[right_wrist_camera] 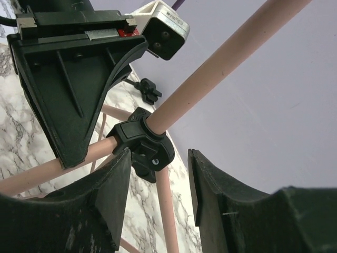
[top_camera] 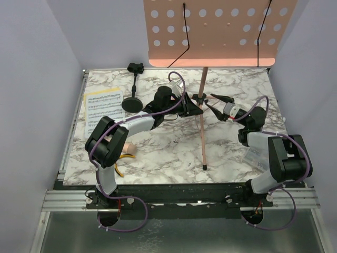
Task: Set up the instrument practice props
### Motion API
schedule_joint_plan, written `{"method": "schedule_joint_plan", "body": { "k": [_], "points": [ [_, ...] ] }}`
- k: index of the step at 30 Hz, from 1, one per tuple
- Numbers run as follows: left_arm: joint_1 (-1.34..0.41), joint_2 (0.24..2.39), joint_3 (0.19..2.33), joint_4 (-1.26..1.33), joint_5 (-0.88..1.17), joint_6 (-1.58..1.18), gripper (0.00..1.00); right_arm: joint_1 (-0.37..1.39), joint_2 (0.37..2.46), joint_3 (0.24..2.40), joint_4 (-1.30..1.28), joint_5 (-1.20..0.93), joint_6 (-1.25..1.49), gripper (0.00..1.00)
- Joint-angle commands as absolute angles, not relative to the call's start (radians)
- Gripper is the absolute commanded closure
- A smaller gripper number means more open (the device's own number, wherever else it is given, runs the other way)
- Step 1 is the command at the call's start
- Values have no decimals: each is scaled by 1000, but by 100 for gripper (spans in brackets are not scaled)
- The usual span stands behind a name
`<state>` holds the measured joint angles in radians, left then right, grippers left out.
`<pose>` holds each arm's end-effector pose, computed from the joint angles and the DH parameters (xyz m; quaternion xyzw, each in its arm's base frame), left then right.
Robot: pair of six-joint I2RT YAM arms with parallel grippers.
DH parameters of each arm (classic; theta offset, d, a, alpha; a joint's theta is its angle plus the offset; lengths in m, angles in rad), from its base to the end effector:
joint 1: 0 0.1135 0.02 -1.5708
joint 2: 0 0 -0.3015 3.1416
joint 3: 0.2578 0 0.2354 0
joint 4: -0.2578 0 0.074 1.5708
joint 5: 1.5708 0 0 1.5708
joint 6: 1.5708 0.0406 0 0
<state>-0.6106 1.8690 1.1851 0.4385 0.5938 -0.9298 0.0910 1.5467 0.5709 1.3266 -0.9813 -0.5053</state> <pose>0.3371 -0.2636 0.2782 0.0579 0.7729 -0.5752 0.2617 0.2765 0.0591 0.2932 -0.5176 0.3695 0.1155 0.7630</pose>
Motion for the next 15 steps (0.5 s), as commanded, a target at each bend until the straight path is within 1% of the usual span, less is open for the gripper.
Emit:
{"method": "schedule_joint_plan", "body": {
  "k": [1, 6, 9, 10, 12, 13, 15],
  "points": [
    [-568, 1930, 1124, 200, 503, -866, 75, 100, 1568, 586, 1250, -1002, -567, 50],
    [-567, 1934, 1127, 200, 509, -870, 75, 112, 1585, 589, 1213, -991, -599, 50],
    [-567, 1939, 1127, 200, 507, -869, 75, 121, 1600, 582, 1242, -951, -589, 53],
    [-566, 1942, 1129, 200, 509, -869, 75, 123, 1605, 583, 1253, -939, -578, 57],
    [-568, 1948, 1132, 200, 517, -877, 75, 126, 1611, 588, 1266, -918, -545, 73],
    [-568, 1950, 1132, 199, 520, -880, 75, 126, 1613, 591, 1272, -910, -516, 80],
    [-567, 1948, 1132, 200, 517, -877, 75, 126, 1619, 601, 1288, -879, -434, 88]
  ]
}}
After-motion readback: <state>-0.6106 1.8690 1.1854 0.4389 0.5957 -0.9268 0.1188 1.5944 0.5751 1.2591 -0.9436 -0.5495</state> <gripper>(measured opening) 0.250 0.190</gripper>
